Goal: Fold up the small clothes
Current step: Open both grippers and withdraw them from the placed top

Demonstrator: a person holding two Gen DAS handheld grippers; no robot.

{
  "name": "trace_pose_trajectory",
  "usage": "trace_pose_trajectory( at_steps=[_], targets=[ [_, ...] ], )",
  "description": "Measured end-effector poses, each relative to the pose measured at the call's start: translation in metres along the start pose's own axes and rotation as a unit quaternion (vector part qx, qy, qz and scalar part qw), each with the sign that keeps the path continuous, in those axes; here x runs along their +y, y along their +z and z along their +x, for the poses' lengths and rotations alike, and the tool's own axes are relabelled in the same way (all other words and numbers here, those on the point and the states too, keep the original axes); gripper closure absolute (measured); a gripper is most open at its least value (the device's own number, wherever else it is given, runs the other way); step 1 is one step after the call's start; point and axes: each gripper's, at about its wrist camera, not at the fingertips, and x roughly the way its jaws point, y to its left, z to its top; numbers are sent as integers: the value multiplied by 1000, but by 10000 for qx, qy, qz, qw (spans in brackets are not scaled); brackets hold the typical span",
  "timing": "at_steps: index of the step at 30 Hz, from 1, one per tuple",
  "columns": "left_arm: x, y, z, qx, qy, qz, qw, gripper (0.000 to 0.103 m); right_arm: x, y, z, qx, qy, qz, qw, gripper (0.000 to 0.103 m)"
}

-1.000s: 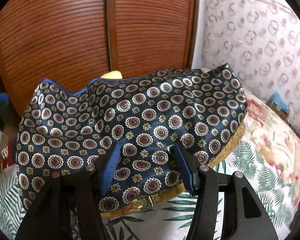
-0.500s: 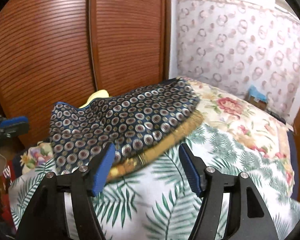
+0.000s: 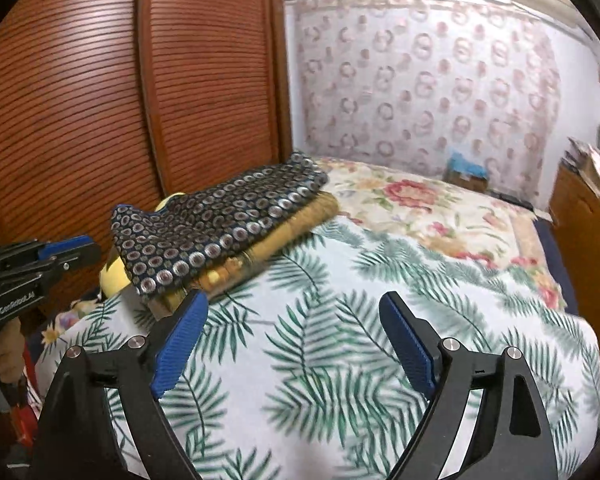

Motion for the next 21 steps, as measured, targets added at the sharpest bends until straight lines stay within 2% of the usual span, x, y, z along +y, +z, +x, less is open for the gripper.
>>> trace_pose_trajectory(
  at_steps=[7, 21],
  targets=[
    [-32, 3, 0, 31, -277, 160, 9995, 85, -24, -23, -44, -112, -524, 417, 9977, 14],
    [-97, 34, -22, -282, -782, 450, 9955, 84, -50, -31, -120, -551, -1315, 783, 9867, 14]
  ],
)
